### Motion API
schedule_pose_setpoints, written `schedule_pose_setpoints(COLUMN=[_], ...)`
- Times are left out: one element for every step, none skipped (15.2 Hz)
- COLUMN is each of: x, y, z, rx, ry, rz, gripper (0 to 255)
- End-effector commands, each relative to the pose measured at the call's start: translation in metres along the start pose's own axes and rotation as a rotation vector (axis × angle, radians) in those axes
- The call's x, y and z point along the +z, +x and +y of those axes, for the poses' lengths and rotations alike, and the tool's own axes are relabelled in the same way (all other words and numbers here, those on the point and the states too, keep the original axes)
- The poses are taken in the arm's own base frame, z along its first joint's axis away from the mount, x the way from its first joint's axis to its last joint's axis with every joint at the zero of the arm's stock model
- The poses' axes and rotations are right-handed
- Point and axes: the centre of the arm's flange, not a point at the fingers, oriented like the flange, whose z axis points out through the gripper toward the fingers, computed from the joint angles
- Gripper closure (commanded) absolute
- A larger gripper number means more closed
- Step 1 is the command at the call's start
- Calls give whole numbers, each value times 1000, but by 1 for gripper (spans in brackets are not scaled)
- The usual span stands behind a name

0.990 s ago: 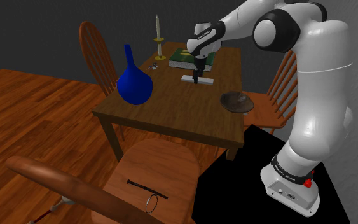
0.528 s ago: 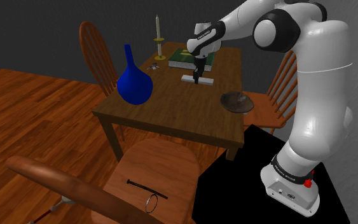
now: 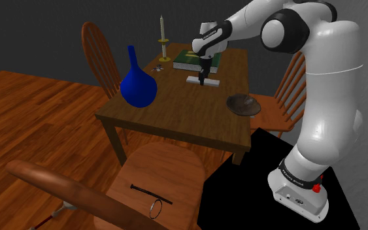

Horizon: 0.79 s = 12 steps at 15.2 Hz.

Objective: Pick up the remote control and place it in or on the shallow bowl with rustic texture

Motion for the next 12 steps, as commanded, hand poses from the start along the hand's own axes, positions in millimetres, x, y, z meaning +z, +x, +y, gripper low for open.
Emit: schedule_pose_setpoints(x=[-9,-15,-20,-25,-31,-36,-41,-46,-52,-57,-62,-67], y=[0,0,0,0,0,0,0,0,0,0,0,0], z=[0,0,0,0,1,1,1,1,1,1,1,1], rx=[0,0,0,0,0,0,0,0,0,0,0,0], ry=[0,0,0,0,0,0,0,0,0,0,0,0], rz=[0,0,0,0,0,0,0,0,0,0,0,0], gripper=[255,255,255,255,255,255,255,255,255,255,255,255])
